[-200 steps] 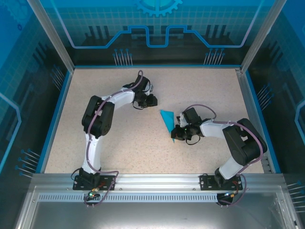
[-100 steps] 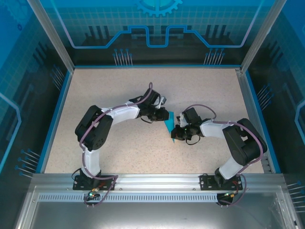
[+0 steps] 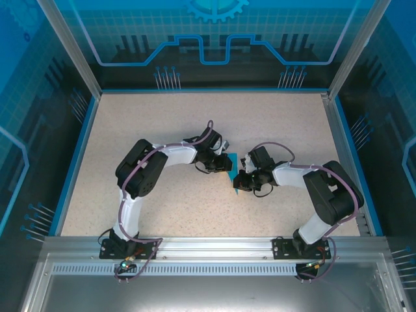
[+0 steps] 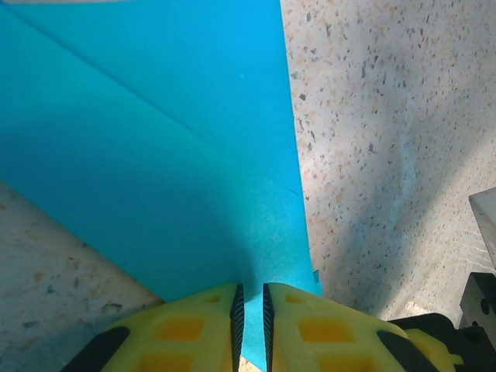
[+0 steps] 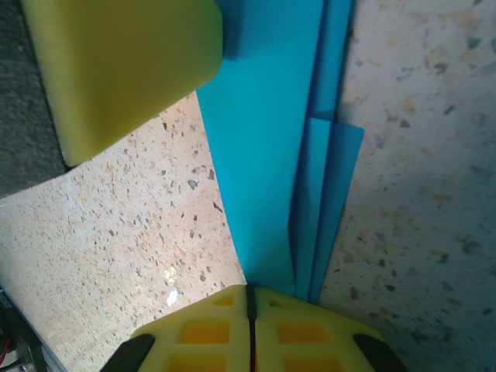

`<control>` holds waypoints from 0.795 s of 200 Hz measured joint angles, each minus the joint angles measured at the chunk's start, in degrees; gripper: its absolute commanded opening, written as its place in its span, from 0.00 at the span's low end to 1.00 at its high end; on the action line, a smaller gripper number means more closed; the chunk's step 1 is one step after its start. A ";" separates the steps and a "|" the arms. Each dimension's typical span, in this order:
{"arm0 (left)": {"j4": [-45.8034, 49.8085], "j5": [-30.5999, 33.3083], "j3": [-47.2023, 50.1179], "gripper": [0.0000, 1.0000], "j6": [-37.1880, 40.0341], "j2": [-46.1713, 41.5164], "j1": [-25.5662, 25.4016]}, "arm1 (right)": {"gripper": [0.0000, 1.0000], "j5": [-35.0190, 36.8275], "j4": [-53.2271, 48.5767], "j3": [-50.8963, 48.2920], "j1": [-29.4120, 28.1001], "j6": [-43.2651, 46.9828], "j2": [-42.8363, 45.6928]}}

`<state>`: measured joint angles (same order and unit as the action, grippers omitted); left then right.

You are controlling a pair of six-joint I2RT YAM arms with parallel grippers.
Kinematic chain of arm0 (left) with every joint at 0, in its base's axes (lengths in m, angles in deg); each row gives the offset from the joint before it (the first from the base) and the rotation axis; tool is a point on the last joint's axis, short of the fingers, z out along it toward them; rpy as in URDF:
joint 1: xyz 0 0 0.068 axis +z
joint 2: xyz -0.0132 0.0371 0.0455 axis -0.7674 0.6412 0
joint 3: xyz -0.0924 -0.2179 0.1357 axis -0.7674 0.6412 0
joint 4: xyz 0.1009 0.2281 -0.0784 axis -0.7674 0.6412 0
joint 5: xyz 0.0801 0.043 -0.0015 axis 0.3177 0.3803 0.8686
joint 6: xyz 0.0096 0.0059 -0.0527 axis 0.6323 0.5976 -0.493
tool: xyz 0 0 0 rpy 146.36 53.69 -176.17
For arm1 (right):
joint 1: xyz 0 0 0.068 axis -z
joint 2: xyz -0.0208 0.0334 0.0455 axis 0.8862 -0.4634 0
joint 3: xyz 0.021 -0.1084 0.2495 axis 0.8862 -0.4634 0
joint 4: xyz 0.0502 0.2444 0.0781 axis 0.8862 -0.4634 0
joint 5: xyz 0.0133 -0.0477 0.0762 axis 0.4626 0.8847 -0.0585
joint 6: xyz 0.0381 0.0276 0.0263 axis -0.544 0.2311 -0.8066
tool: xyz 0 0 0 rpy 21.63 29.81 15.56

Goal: Fold a paper plane with a square sheet of paper (pick it up from the middle)

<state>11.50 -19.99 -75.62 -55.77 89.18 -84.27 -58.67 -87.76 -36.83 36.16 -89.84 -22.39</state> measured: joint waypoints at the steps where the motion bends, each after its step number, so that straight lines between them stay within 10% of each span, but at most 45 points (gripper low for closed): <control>1: 0.04 0.00 -0.02 0.19 0.00 0.02 0.02 | 0.07 0.00 0.00 0.00 0.00 0.00 0.00; 159: 10.36 10.95 -15.23 0.23 5.79 6.34 8.63 | 0.10 -0.02 0.11 -0.02 0.00 -0.02 0.02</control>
<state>21.86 -9.04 -90.85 -49.98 95.52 -75.64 -58.69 -87.65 -36.85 36.16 -89.86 -22.37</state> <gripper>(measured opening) 0.220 0.085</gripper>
